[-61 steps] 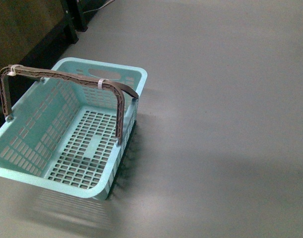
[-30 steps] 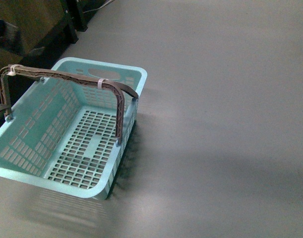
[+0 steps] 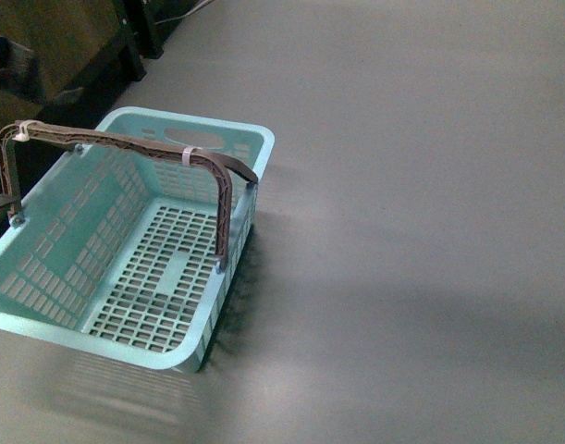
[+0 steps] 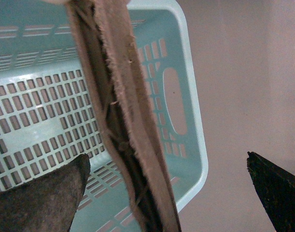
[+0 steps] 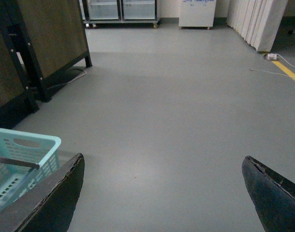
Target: Pick lemon and mango into basket
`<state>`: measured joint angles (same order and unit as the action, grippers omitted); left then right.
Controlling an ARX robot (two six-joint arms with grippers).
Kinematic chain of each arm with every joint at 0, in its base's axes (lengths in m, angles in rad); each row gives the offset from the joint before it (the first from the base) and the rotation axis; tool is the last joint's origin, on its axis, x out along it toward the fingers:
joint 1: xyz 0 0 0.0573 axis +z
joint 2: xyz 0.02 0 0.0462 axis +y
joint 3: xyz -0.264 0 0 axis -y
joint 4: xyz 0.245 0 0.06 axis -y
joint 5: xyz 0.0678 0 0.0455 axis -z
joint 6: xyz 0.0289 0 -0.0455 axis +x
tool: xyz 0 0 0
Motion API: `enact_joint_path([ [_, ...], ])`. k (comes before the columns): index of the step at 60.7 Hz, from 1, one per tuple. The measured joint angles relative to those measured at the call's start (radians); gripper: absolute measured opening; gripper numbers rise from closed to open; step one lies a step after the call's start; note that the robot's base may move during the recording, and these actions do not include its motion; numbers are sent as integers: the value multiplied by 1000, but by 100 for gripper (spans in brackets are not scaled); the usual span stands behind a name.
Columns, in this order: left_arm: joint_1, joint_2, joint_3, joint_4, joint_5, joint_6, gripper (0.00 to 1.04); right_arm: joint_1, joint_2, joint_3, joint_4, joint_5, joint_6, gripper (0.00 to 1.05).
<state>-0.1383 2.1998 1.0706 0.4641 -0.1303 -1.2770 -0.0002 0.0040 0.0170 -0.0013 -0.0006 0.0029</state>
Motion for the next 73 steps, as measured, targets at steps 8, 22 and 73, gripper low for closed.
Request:
enact_joint_path([
  [8,0,63,71,-19,5,-9,83,0,0,0,0,0,0,96],
  [22,0,112,122,-72,15,-37,47,0,0,0,0,0,0,96],
  [73,-3,-583,-361,-95,27,-219,5,0,0,0,0,0,0,96],
])
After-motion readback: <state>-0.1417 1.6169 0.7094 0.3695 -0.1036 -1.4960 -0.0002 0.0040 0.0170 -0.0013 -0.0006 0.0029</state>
